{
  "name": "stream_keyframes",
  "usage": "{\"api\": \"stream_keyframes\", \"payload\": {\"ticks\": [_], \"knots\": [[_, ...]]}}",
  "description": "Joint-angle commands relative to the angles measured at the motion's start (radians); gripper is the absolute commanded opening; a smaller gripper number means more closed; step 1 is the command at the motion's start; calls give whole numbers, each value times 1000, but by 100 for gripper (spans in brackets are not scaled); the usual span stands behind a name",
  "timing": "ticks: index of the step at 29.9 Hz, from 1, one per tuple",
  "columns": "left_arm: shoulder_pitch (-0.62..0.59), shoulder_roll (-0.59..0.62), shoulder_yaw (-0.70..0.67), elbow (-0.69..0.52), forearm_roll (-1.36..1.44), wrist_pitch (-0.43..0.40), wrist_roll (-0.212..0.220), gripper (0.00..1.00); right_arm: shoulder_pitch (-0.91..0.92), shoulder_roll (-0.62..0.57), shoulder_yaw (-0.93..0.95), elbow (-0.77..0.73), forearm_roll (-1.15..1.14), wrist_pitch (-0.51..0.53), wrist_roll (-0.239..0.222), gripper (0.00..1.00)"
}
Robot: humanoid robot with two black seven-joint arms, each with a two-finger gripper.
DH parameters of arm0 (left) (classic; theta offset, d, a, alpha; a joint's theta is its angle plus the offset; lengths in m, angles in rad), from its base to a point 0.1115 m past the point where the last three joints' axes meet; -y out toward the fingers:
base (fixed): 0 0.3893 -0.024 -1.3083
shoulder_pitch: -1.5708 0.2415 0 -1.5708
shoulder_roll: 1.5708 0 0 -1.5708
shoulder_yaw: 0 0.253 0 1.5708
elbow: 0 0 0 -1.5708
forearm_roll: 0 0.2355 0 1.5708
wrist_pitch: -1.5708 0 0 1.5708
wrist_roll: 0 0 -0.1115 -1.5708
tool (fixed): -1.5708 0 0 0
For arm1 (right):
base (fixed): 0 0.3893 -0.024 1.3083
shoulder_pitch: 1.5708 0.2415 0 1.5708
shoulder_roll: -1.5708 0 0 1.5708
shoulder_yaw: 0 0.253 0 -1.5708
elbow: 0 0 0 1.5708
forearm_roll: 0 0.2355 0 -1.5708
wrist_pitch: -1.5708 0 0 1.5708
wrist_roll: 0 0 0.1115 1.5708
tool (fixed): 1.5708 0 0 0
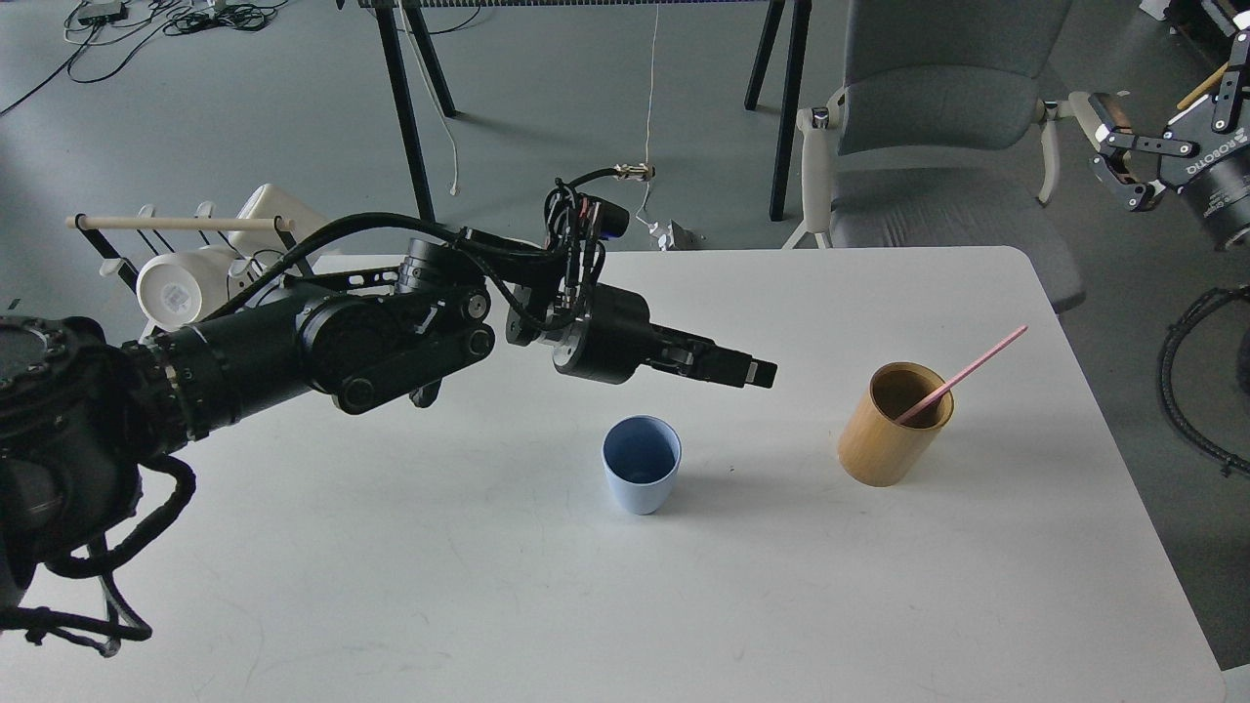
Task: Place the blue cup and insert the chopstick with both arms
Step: 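Release the blue cup and retract the left arm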
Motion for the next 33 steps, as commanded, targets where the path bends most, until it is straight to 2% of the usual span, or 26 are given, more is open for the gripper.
{"api": "stream_keyframes", "payload": {"ticks": [1,5,8,9,15,21,22,33], "knots": [[89,111,-154,-60,-42,0,0,72,17,-58,1,47,-56,0,14,99],[193,224,-346,-145,-174,0,0,78,20,-150,7,176,-221,0,32,99],[264,257,-505,-172,-311,0,0,83,18,-184,33,287,-430,-48,106,99],[285,261,-563,-174,-361,0,0,85,14,-198,34,325,-511,-97,133,99],[396,266,-809,-178,-579,0,0,92,-93,-236,22,521,-795,-513,133,99],[514,271,-923,-223,-618,0,0,92,-287,-228,1,539,-869,-947,133,99],[531,271,-932,-227,-618,0,0,92,-304,-227,-13,539,-875,-977,133,99],[597,255,-951,-240,-688,0,0,94,-413,-225,-215,493,-884,-977,133,99]]}}
